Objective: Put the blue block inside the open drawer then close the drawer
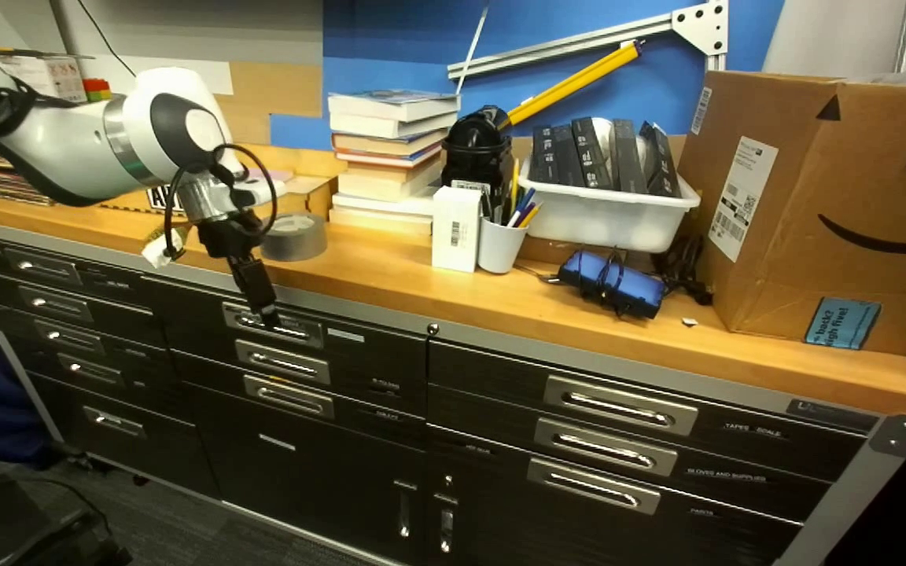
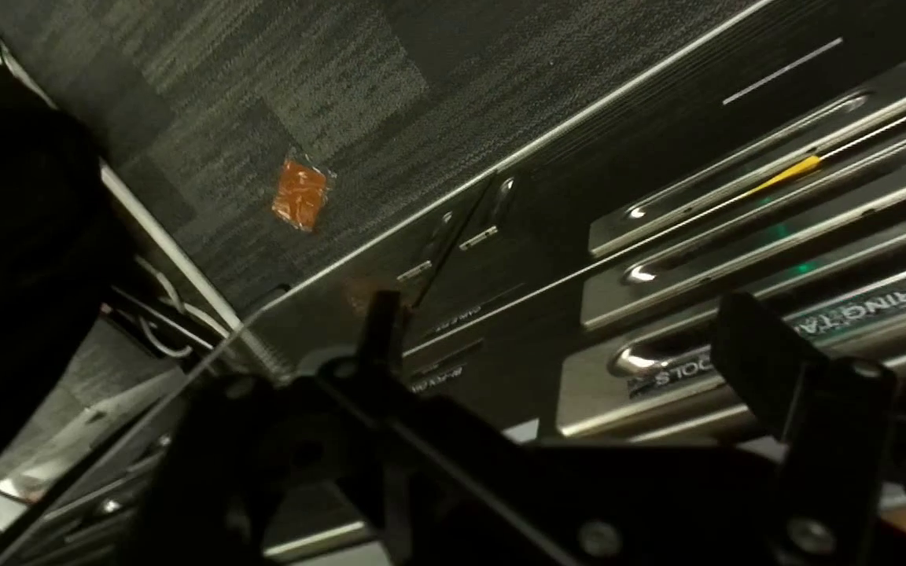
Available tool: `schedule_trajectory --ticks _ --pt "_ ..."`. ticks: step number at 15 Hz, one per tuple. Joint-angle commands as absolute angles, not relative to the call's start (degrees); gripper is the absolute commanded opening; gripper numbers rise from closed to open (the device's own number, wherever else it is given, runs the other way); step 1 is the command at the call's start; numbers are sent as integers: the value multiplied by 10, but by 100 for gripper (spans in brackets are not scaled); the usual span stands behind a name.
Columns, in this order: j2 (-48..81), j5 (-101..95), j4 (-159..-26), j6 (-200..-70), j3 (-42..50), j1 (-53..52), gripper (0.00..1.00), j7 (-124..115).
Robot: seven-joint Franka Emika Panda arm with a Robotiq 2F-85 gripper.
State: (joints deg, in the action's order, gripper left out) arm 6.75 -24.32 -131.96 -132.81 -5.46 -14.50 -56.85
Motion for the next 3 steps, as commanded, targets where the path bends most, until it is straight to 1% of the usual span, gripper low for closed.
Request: schedule_trajectory --ticks 1,2,3 --pt "5 -183 -1323 -1330 -76 -125 100 -418" --pt "39 -219 -1318 -1322 -72 -132 100 -492" --pt "29 -211 -1317 -1319 -74 -130 100 -478"
